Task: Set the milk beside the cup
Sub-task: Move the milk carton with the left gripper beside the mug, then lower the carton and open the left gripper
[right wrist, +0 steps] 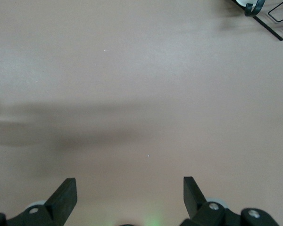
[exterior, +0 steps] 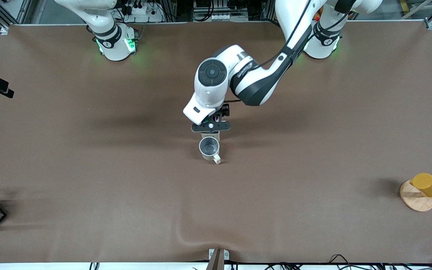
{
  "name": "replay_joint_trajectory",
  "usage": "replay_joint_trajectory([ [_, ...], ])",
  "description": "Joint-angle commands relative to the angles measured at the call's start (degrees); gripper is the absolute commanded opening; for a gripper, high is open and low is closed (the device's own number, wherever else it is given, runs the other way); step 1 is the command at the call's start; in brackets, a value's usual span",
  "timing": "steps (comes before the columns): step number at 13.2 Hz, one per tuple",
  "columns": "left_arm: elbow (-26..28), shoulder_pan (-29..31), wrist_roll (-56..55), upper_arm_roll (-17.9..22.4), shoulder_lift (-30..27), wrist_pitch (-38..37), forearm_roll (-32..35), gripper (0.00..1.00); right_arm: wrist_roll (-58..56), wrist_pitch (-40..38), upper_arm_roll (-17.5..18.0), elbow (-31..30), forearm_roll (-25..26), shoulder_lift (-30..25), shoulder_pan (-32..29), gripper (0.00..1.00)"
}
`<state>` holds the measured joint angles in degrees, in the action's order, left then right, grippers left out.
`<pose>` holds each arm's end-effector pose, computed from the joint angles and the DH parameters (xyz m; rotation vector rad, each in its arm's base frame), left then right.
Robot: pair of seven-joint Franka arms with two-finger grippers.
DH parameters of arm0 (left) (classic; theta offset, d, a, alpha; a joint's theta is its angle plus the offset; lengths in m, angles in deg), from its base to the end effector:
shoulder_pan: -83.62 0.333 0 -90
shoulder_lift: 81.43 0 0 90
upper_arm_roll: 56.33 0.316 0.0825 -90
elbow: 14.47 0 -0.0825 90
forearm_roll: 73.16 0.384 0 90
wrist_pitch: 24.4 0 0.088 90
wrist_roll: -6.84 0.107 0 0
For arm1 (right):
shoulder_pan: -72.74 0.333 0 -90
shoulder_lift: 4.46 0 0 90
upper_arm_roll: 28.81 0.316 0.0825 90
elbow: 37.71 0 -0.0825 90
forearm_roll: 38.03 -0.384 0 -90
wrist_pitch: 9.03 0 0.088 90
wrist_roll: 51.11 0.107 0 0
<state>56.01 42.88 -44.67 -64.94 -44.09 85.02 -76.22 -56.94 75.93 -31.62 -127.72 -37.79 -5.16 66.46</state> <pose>0.4994 -0.5443 0.3949 3.0193 0.1309 -0.1311 0.5343 -0.0862 0.6237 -3.1318 0.0894 0.1187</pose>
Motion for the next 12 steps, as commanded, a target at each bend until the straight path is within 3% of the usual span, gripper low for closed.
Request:
replay_joint_trajectory([
  [1, 2.19, 0.66, -1.92, 0.96, -6.83, -3.14, -0.11, 1.00, 0.91, -0.94, 0.43, 3.34, 0.81, 1.93, 0.57, 1.00],
  [7, 3.95, 15.41, 3.33, 1.14, -19.66, -20.45, 1.03, 1.00, 1.00, -0.41, 0.52, 4.67, 0.11, 2.72, 0.49, 1.00],
  [12, 15.98, 26.84, 21.25, 1.05, -33.28, -22.58, 1.13, 1.00, 0.47, 0.64, 0.52, 4.76, 0.02, 2.90, 0.66, 1.00],
])
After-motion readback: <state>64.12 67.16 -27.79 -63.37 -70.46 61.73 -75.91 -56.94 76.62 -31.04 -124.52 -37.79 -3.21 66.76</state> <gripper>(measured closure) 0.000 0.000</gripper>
